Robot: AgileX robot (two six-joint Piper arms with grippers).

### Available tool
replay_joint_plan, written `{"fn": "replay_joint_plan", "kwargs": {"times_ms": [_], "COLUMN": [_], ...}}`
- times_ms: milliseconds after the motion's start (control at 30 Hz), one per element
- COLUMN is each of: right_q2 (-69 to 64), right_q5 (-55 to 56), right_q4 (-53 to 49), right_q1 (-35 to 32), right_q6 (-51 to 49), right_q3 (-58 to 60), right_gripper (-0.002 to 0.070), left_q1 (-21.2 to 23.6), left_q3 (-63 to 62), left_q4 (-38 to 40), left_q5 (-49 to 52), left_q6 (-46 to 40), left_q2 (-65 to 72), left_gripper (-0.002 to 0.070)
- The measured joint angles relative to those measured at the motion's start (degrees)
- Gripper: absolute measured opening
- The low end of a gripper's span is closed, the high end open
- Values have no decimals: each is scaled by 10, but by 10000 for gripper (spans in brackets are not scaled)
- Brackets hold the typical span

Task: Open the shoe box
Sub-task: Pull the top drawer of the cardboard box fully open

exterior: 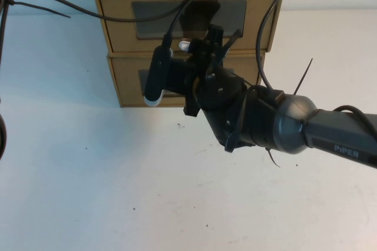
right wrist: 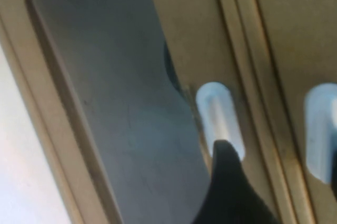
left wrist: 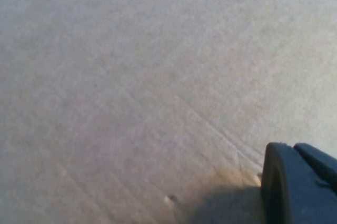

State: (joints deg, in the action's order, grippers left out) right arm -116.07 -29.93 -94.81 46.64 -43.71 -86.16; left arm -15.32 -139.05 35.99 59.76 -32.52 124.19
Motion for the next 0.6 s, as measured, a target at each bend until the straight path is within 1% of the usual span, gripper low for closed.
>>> {"fn": "replay_joint_plan", "kwargs": {"times_ms": [500,600], "right_q2": [-19,-20], "right_q5": [-1,-3], "right_q4": [3,3], "right_q1": [0,0], "right_q6": [13,13], "right_q3": [-29,-29], "right_gripper": [360,340], "left_q1": [0,0], "left_q3": [0,-1], "left_q4": [-2,-2], "left_q5": [1,1], "left_q6": [0,0], "left_q2": [0,0], "left_gripper": [-5,-5]}}
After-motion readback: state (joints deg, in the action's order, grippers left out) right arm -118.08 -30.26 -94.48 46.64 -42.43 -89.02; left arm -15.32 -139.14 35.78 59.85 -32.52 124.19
